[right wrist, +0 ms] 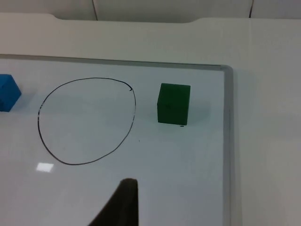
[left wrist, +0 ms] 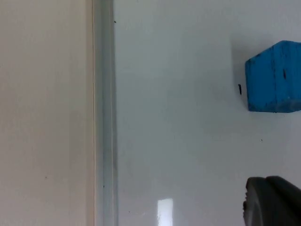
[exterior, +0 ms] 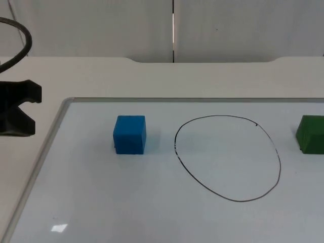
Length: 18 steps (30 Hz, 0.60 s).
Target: Push the two cubes into the marked area.
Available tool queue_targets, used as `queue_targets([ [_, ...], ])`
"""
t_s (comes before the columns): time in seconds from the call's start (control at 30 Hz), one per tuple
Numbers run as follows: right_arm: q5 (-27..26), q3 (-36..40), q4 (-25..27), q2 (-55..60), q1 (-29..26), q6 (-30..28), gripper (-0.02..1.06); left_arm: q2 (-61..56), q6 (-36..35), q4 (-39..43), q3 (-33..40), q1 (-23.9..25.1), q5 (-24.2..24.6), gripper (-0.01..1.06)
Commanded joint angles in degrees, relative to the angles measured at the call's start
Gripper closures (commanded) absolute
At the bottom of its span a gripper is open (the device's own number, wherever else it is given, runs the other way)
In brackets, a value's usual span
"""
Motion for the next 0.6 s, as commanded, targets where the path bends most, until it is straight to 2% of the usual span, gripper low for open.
queue_targets([
  [0.0, 0.0, 0.1, -0.2, 0.0, -0.5, -0.3, -0.01, 0.1, -0.9, -0.4, -0.4, -0.6, 0.3, 1.05],
  [0.13, 0.0, 0.1, -0.2, 0.0, -0.5, -0.3, -0.01, 0.0, -4.1, 2.8, -0.4, -1.9, -0.4, 1.05],
  [0.27, 0.0, 0.1, -0.2, 0.0, -0.5, -0.3, -0.01, 0.0, -3.9, 2.3, -0.4, -4.2, 1.7, 1.05],
  [0.3, 0.0, 0.1, -0.2, 0.0, -0.5, -0.3, -0.01, 0.2, -3.8, 2.3, -0.4, -5.5, 0.9, 1.05],
  [0.37, 0.0, 0.1, -0.2, 0.0, -0.5, -0.3, -0.01, 1.4, -3.8, 1.2, -0.4, -9.3, -6.1, 1.05],
  [0.4, 0.0, 0.1, -0.2, 0.0, -0.5, -0.3, -0.01, 1.8, -3.8, 0.8, -0.5, -10.0, -7.3, 1.05],
  [0.47, 0.0, 0.1, -0.2, 0.0, -0.5, -0.3, -0.01, 3.3, -3.8, 0.6, -1.4, -11.4, -8.8, 1.05],
  [0.57, 0.0, 0.1, -0.2, 0.0, -0.5, -0.3, -0.01, 7.4, -3.8, 0.8, -5.4, -12.8, -7.6, 1.05],
])
